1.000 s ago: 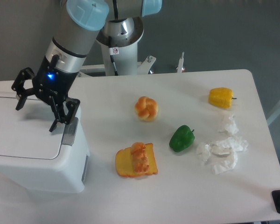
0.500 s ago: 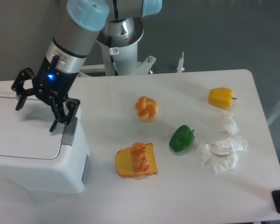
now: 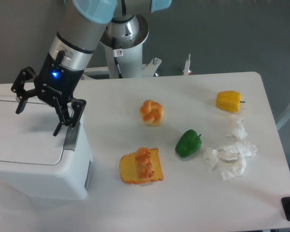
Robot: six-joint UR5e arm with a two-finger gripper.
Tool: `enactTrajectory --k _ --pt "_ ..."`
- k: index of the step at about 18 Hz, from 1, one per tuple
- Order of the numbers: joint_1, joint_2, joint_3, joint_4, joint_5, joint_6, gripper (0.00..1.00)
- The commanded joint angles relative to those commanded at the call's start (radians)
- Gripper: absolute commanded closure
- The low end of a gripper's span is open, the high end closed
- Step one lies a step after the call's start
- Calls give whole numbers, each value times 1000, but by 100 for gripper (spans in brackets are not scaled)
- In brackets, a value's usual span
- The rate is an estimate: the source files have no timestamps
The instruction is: Close the trash can
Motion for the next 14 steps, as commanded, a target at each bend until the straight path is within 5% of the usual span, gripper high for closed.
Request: enactTrajectory --k 11,14 --pt "147 -5 21 -8 15 135 0" --pt "155 -2 21 -11 109 186 0"
